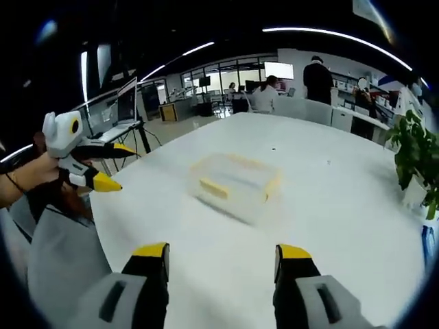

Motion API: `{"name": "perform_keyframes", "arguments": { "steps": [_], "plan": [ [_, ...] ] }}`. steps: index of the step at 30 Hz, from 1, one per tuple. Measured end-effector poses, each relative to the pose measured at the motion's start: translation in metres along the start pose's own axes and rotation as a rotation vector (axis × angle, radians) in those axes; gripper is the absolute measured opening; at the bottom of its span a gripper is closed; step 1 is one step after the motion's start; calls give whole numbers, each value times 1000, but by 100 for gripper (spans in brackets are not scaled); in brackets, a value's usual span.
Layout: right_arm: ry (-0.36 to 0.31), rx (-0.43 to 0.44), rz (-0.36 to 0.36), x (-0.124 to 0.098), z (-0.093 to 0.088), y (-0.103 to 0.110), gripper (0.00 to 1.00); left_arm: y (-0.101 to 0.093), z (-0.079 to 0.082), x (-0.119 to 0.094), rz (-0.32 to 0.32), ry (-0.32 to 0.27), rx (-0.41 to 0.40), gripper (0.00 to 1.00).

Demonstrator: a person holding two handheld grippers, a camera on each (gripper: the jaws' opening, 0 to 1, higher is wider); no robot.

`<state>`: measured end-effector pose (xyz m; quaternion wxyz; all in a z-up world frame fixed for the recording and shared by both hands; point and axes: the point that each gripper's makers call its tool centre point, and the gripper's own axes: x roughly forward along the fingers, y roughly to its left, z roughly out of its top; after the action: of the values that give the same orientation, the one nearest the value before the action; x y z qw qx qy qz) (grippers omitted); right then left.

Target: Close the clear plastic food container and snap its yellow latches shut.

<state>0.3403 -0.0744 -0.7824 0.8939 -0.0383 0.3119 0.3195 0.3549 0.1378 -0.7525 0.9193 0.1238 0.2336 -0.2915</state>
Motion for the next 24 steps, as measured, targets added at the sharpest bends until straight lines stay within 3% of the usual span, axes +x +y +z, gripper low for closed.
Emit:
{"name": "perform_keyframes", "arguments": {
  "steps": [11,17,24],
  "plan": [
    [-65,49,10,-18,-5,17,67,-2,-1,-17,8,-95,-110,68],
    [-82,105,-7,-23,-12,19,72,-4,-16,-20,2,-81,-170,73],
    [-66,132,-19,-28,-25,23,72,-5,-20,-23,1,-79,-190,73]
  ]
}}
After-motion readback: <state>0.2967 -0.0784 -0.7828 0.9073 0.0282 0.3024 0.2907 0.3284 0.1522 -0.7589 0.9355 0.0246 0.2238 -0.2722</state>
